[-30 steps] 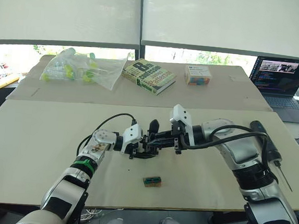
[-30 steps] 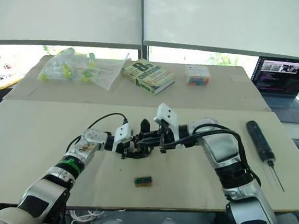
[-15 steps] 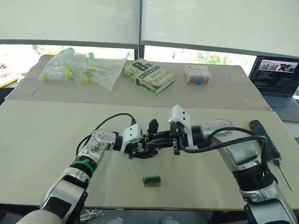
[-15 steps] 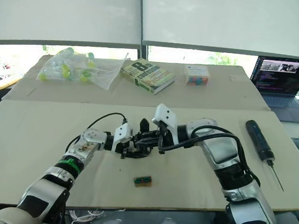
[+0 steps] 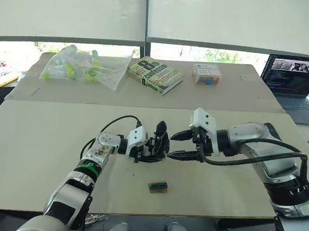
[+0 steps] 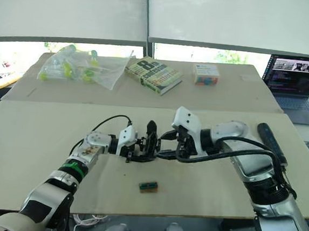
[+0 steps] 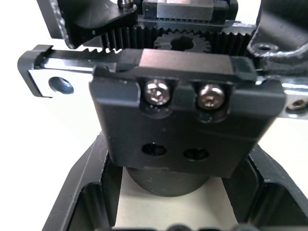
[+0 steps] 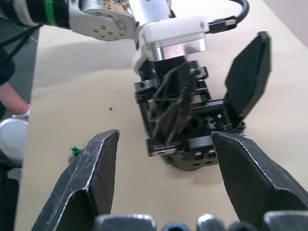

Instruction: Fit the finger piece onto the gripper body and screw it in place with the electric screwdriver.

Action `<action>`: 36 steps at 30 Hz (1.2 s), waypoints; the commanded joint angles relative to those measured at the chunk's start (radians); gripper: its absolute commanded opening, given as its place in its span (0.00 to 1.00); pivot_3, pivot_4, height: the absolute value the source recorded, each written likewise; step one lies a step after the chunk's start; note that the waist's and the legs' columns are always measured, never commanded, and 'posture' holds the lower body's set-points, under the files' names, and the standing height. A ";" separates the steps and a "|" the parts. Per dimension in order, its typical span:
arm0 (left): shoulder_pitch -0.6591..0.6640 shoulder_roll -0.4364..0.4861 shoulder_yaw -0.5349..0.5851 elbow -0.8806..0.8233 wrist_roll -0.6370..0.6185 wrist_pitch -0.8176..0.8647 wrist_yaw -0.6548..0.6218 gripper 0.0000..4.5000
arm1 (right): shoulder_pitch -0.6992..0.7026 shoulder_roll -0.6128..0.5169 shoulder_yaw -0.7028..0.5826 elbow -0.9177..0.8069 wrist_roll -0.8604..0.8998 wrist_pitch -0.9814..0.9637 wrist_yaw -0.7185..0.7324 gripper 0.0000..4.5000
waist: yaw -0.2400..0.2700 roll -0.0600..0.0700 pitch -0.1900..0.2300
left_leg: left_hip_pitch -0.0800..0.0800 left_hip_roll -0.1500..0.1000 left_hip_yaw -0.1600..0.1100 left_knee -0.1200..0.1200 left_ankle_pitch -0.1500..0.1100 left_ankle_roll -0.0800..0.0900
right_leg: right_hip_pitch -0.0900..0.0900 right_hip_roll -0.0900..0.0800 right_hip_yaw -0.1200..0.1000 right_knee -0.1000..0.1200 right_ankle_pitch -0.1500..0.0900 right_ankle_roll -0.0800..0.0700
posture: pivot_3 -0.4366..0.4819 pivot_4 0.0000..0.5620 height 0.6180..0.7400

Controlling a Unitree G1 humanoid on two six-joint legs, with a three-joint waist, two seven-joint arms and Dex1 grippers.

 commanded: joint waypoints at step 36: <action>-0.020 -0.009 0.014 0.005 0.006 -0.027 0.002 0.52 | 0.021 0.113 0.012 0.080 -0.016 -0.131 -0.028 0.07 | -0.001 0.000 0.000 | 0.000 0.000 0.000 0.000 0.000 0.000 | 0.000 0.000 0.000 0.000 0.000 0.000 | 0.48 0.27 1.00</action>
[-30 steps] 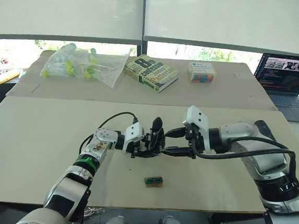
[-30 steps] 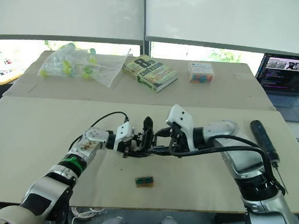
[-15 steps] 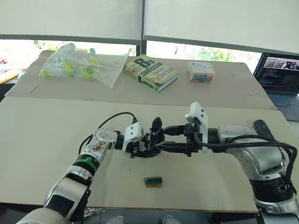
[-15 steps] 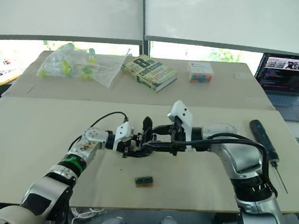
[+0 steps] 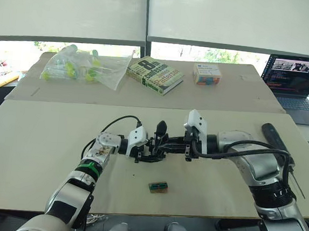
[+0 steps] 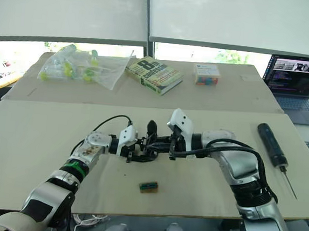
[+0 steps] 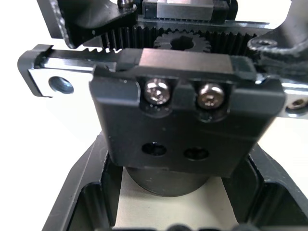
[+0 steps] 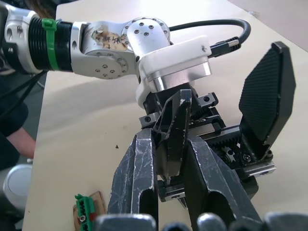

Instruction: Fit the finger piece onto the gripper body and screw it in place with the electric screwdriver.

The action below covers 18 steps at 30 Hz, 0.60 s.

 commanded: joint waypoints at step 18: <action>-0.003 0.008 0.005 -0.025 0.007 -0.015 0.012 0.52 | -0.157 -0.064 0.135 0.109 -0.130 -0.090 0.190 0.07 | 0.001 0.000 0.000 | 0.000 0.000 0.000 0.000 0.000 0.000 | 0.000 0.000 0.000 0.000 0.000 0.000 | 0.48 0.27 1.00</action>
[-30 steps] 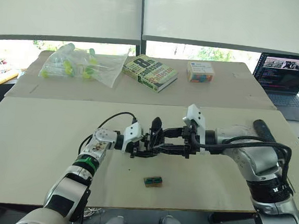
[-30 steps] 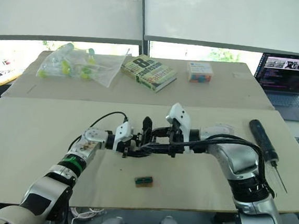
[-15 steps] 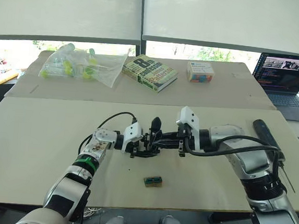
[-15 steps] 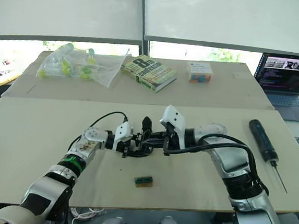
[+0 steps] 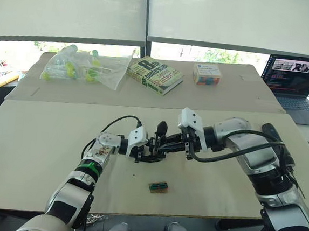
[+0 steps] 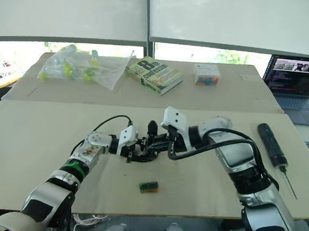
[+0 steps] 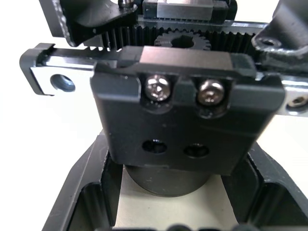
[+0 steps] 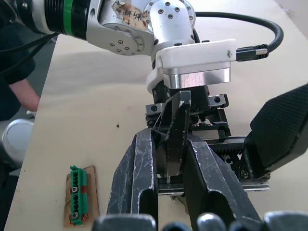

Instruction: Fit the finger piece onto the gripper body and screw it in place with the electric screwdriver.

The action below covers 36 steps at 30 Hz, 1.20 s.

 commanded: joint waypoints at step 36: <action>-0.016 0.001 0.006 -0.001 0.010 -0.023 0.015 0.52 | -0.015 -0.053 -0.049 -0.121 -0.011 0.099 0.021 0.67 | 0.001 0.000 0.000 | 0.000 0.000 0.000 0.000 0.000 0.000 | 0.000 0.000 0.000 0.001 0.000 0.000 | 0.48 0.27 1.00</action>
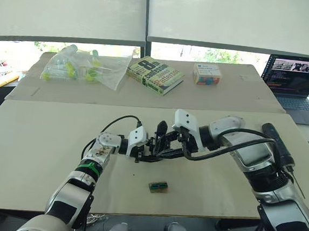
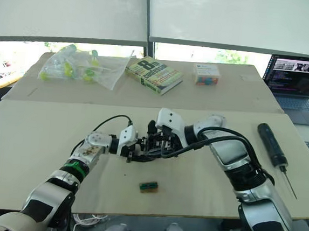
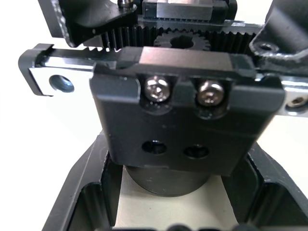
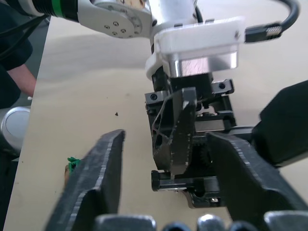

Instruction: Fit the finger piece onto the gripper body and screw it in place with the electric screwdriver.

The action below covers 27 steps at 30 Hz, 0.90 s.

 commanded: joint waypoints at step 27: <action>0.147 0.564 0.210 -1.169 -0.567 0.946 -0.103 1.00 | 0.084 -0.506 -0.290 0.541 -0.200 0.312 -0.435 0.99 | -0.001 0.003 0.007 | 0.000 0.001 0.008 -0.004 0.001 0.001 | 0.001 -0.001 0.000 -0.003 0.000 0.000 | 0.48 0.27 1.00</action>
